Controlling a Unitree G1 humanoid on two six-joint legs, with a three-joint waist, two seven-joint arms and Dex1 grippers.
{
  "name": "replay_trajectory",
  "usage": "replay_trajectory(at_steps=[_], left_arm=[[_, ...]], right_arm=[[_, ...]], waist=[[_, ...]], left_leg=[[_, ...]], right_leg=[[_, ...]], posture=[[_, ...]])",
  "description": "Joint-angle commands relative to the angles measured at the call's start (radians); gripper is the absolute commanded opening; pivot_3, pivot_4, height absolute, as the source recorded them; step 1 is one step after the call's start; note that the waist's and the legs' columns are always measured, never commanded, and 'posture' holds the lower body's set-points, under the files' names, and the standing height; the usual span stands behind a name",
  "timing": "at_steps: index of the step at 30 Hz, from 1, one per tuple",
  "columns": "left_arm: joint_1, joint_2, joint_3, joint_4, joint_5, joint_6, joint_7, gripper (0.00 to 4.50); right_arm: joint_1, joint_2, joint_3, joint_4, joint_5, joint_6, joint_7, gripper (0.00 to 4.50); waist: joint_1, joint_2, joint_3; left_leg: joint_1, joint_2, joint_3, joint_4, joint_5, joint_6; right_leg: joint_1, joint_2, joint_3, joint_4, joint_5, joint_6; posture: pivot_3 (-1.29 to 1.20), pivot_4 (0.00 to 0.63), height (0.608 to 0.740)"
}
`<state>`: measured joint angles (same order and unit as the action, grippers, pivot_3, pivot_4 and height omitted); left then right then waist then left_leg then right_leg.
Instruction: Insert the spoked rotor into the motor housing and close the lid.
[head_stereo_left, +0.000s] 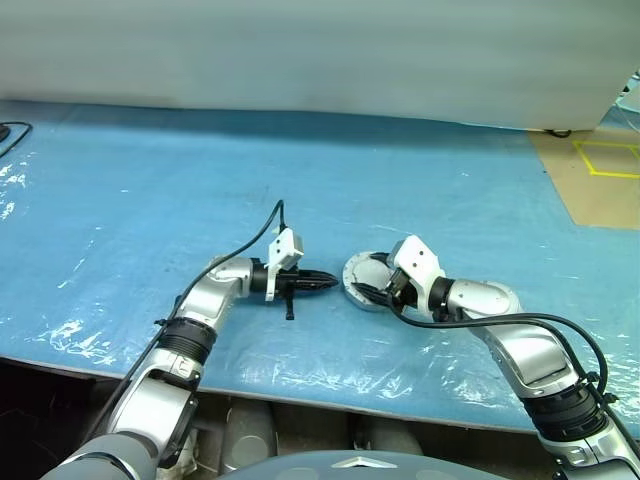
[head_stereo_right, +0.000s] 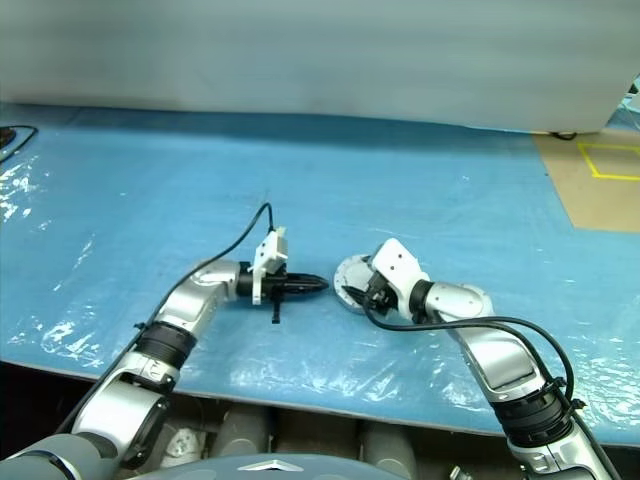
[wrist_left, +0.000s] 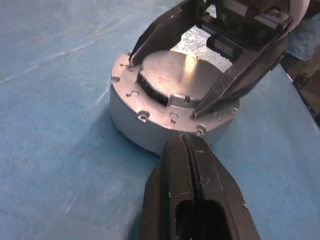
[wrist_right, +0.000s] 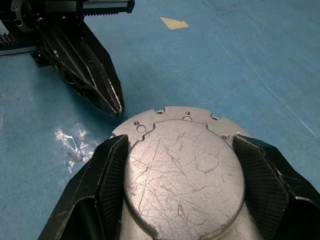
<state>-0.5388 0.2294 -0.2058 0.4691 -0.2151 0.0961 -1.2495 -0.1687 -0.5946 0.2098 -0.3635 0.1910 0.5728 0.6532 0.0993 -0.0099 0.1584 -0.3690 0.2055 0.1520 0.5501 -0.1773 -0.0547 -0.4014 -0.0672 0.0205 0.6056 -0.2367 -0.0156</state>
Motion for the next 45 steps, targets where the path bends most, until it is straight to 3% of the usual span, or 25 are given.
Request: replay_trajectory(at_steps=[1, 7, 15, 41, 45], left_arm=[[-0.038, -0.028, -0.008, -0.006, 0.004, -0.036, 0.019, 0.00], [-0.078, -0.081, -0.044, 0.066, 0.086, -0.129, 0.102, 0.00], [-0.073, -0.052, -0.111, 0.110, 0.168, -0.126, 0.128, 0.00], [-0.050, -0.103, -0.118, 0.027, 0.118, -0.061, 0.098, 0.00], [-0.047, -0.093, -0.127, 0.043, 0.134, -0.079, 0.099, 0.00]], right_arm=[[0.026, -0.016, 0.025, 0.042, -0.036, 0.023, 0.001, 2.99], [0.011, -0.020, -0.014, 0.054, -0.027, 0.025, -0.009, 2.99], [0.031, -0.028, -0.027, 0.043, -0.026, 0.025, -0.015, 2.99], [0.012, -0.009, -0.035, 0.051, -0.004, 0.026, 0.010, 2.99], [0.002, 0.009, -0.063, 0.043, 0.015, 0.024, 0.001, 4.29]], waist=[[0.000, 0.000, 0.000], [-0.002, 0.000, 0.000], [0.002, 0.000, -0.001], [0.002, 0.000, -0.001], [0.002, 0.000, -0.001]], left_leg=[[0.000, 0.000, 0.000, 0.000, 0.000, 0.000], [0.000, 0.000, 0.000, 0.000, 0.000, 0.000], [0.003, -0.001, 0.000, 0.001, 0.000, 0.000], [0.001, -0.001, 0.000, 0.000, 0.000, 0.000], [0.002, -0.001, 0.000, 0.000, 0.000, 0.000]], right_leg=[[0.000, 0.000, 0.000, 0.000, 0.000, 0.000], [0.000, 0.000, 0.000, 0.000, 0.000, 0.000], [0.004, -0.005, -0.001, 0.000, -0.001, 0.002], [0.005, -0.007, -0.002, -0.001, -0.002, 0.004], [0.005, -0.007, -0.002, -0.001, -0.002, 0.004]], posture=[[0.00, 0.150, 0.740], [0.00, 0.150, 0.740], [0.00, 0.150, 0.740], [0.00, 0.150, 0.740], [0.00, 0.150, 0.740]])
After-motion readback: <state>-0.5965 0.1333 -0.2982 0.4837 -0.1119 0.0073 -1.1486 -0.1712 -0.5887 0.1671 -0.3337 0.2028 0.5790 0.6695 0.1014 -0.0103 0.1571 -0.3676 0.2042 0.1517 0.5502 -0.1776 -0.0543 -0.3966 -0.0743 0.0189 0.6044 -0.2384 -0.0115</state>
